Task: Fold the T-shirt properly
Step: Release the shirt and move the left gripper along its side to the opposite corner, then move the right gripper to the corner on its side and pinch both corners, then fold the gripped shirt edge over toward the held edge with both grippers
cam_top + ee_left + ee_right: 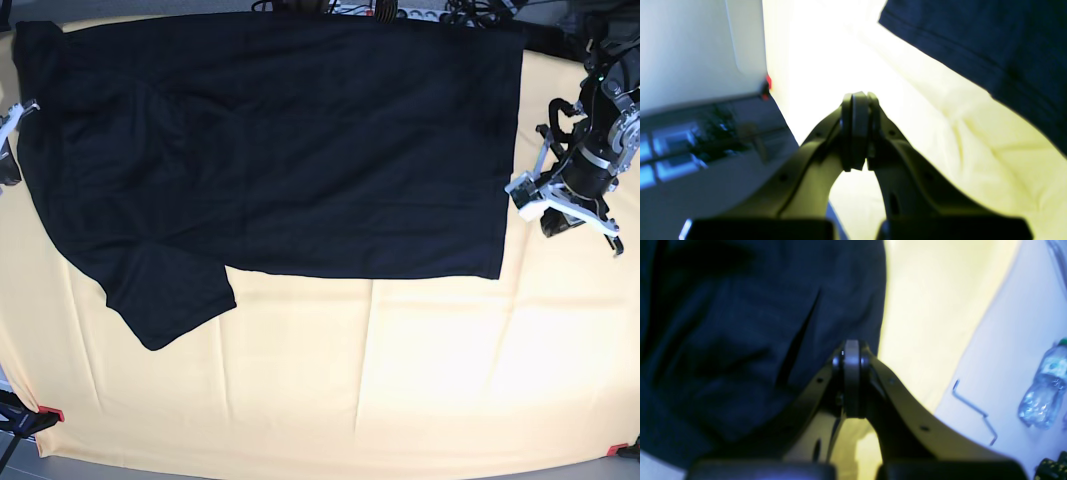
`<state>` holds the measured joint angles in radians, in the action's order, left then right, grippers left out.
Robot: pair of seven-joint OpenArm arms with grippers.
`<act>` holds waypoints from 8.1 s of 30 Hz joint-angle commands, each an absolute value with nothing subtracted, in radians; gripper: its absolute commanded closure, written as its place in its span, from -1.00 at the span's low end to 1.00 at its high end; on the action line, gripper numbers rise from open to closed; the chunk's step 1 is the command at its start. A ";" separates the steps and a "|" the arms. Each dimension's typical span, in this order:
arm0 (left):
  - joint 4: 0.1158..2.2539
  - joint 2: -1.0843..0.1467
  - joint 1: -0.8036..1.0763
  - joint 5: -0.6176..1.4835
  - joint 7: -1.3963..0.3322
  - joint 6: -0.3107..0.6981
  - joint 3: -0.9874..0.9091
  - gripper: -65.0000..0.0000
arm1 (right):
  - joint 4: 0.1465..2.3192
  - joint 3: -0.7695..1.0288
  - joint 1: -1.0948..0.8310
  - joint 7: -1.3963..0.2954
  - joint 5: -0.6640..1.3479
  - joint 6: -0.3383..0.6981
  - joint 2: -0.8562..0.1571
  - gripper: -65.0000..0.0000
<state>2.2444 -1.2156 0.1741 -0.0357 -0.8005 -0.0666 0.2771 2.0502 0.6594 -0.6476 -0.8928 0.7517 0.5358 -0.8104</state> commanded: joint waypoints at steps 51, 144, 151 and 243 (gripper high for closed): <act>1.071 -0.501 -0.358 0.881 -0.806 0.509 -0.039 0.04 | 2.060 0.674 -0.554 -0.864 0.761 0.496 -0.826 1.00; 1.071 -0.498 -0.483 0.652 -0.616 0.487 -0.040 1.00 | 0.893 0.294 0.410 -0.652 0.723 0.698 -0.607 1.00; 1.071 -0.496 -0.486 0.572 -0.530 0.487 -0.039 1.00 | 0.893 0.155 0.461 -0.531 0.576 0.698 -0.595 1.00; 1.071 -0.732 -0.426 1.484 -1.396 0.645 -0.039 0.63 | 0.897 0.135 0.393 -1.036 0.951 0.698 -0.810 0.96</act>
